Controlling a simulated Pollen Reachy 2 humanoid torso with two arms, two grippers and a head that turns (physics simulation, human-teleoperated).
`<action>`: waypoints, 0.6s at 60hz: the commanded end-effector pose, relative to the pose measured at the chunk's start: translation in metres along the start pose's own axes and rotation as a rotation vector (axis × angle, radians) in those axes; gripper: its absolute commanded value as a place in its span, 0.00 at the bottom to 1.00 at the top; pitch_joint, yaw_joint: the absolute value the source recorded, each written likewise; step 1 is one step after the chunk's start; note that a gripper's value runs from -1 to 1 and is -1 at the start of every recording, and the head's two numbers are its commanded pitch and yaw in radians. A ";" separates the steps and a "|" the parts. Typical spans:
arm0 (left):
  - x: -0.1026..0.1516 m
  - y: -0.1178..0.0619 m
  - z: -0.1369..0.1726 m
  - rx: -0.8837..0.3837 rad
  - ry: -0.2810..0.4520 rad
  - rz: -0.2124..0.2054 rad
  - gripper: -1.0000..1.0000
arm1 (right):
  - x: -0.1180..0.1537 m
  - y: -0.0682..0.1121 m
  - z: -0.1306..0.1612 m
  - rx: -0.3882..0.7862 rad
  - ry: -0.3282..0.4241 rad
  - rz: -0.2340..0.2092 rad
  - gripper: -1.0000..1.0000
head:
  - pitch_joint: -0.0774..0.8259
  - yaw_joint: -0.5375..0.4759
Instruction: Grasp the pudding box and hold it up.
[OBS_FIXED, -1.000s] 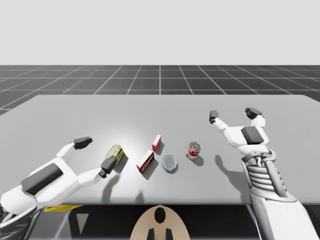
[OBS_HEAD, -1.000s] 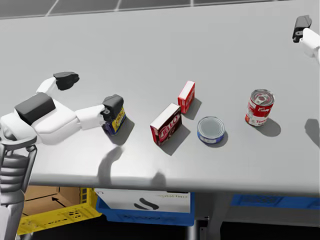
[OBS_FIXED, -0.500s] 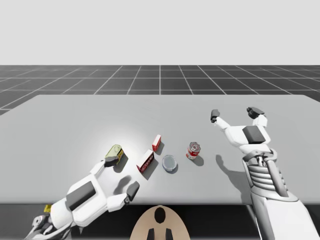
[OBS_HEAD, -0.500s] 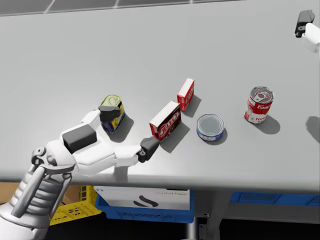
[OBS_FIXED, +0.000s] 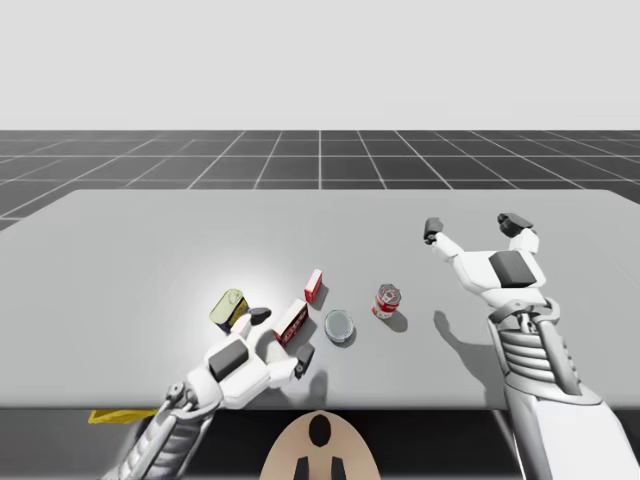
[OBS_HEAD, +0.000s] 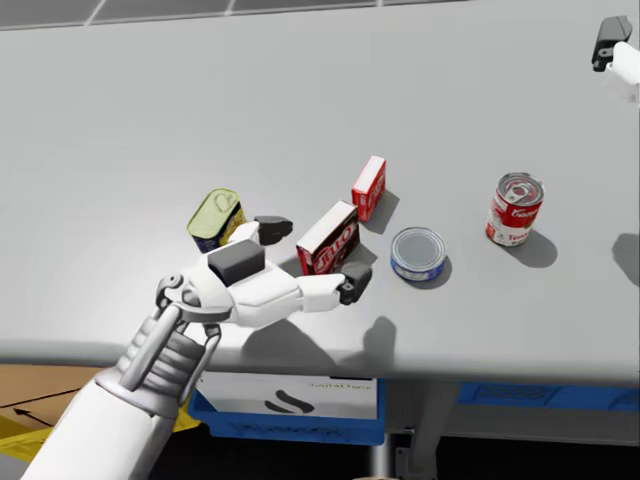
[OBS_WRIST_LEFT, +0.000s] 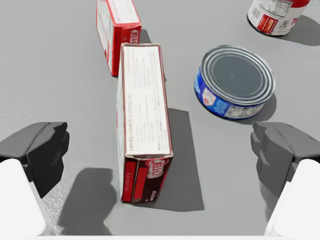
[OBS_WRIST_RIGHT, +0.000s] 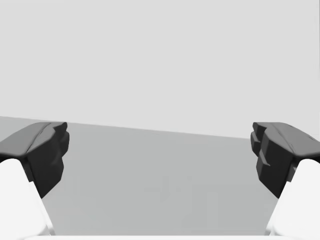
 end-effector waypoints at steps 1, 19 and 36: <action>-0.006 0.002 -0.017 0.041 0.014 0.038 0.00 | 0.001 -0.001 0.000 -0.003 -0.004 -0.005 0.00 | 0.92 0.66; -0.015 0.002 -0.028 0.080 0.020 -0.014 0.00 | 0.002 -0.002 0.001 -0.005 -0.006 -0.006 0.00 | 0.91 0.66; -0.018 -0.006 -0.023 0.066 -0.001 -0.051 1.00 | 0.003 -0.003 0.001 -0.008 -0.009 -0.001 0.00 | 0.87 0.66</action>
